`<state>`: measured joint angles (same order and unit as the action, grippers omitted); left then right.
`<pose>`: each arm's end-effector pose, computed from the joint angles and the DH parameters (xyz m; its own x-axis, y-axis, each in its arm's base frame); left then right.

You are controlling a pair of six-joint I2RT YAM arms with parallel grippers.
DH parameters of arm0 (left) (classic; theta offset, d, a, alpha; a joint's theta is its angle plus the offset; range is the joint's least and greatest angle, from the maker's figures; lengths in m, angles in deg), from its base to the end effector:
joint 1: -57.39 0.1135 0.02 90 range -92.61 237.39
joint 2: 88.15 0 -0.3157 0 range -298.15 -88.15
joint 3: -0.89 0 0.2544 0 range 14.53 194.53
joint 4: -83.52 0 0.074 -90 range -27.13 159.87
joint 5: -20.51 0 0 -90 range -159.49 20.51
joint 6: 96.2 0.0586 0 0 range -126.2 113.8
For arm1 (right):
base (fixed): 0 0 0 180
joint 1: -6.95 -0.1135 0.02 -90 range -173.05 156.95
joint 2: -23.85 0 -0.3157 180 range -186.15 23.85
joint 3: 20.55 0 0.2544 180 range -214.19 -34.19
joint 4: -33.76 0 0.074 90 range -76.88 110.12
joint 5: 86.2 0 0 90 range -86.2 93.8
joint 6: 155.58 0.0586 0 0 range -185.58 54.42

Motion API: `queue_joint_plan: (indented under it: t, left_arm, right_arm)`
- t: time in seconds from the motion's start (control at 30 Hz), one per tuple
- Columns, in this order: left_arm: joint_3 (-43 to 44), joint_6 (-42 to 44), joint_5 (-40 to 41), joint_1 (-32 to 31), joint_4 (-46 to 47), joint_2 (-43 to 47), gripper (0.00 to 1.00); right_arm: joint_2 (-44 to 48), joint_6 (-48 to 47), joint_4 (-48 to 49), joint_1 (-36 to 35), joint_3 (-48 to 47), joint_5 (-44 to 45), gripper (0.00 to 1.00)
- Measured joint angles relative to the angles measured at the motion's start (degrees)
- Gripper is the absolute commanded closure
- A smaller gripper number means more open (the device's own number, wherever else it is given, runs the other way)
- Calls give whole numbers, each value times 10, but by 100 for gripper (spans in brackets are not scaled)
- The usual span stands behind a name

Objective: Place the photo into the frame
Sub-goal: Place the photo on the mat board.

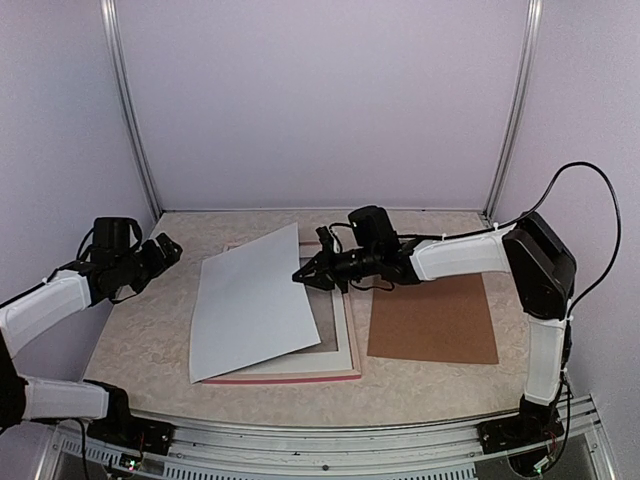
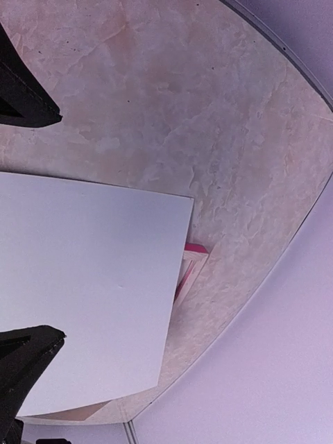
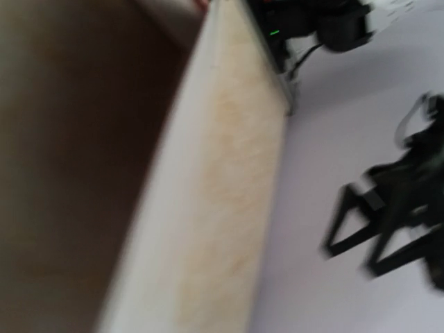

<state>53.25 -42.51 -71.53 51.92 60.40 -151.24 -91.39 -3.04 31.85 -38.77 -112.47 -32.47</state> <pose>0.2359 -0.0247 0.2738 -0.5207 -0.5446 -0.6575 -0.2279 0.8308 -0.5078 0.3228 0.3807 0.2467 -0.9809 0.0188 -0.1934 -0.1744 0.3537 0.9190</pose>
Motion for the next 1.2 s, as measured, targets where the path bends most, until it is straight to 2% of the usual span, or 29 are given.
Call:
queue_joint_plan:
  t: [0.3, 0.8, 1.2]
  left_arm:
    - [-2, 0, -7, 0, 0, 3, 1]
    - [-8, 2, -23, 0, 0, 2, 1]
    - [-8, 7, -19, -43, 1, -19, 1]
  right_arm:
    - [23, -11, -15, 21, 96, 63, 100]
    - [49, -53, -50, 34, 115, 110, 100]
    - [49, -63, -62, 35, 117, 123, 100]
